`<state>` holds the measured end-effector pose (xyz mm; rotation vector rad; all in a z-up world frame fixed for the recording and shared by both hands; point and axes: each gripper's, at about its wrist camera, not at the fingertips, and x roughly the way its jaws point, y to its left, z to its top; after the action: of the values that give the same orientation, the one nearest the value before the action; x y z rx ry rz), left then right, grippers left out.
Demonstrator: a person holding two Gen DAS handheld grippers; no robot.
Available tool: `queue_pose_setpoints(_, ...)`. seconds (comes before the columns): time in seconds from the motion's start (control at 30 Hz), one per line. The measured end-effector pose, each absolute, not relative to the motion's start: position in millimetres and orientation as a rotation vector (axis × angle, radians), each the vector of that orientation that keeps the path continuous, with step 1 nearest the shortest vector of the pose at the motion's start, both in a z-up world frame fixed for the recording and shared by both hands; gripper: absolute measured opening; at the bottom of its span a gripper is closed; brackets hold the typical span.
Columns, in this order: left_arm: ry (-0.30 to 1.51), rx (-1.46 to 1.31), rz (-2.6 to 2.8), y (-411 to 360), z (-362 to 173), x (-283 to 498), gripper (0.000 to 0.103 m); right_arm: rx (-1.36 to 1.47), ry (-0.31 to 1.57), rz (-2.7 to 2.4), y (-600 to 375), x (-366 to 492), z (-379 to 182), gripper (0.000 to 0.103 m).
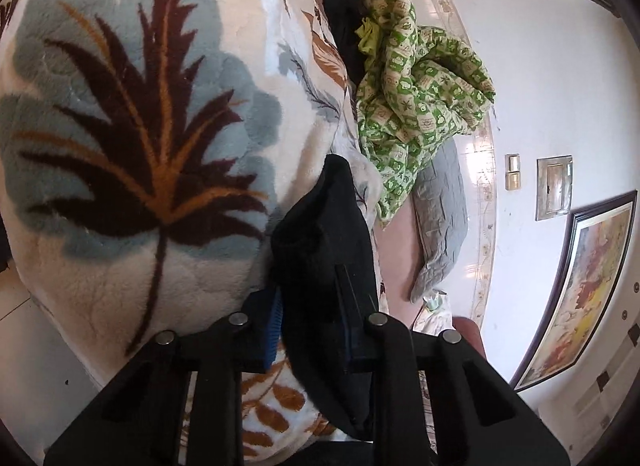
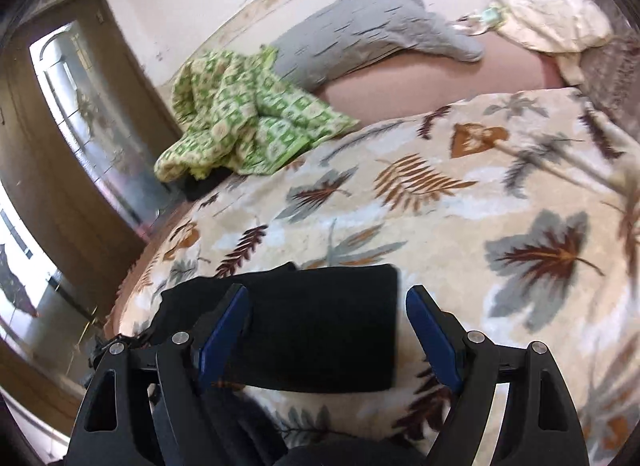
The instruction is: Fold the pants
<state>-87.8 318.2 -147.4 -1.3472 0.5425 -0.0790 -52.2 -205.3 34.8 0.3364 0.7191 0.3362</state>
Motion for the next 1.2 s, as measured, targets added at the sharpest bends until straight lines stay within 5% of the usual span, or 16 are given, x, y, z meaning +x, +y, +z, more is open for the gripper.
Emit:
queue_pose_setpoints(0.37, 0.697, -1.171, 0.013, 310, -124, -71, 0.014, 0.266, 0.694, -0.074, -308, -125, 59, 0.082)
queue_pose_setpoints(0.73, 0.739, -1.036, 0.103, 299, -115, -70, 0.014, 0.450, 0.718, -0.430, -432, -200, 22, 0.082)
queue_pose_setpoints(1.2, 0.756, -1.059, 0.095, 301, -117, -68, 0.014, 0.012, 0.758, -0.423, -343, -190, 39, 0.082)
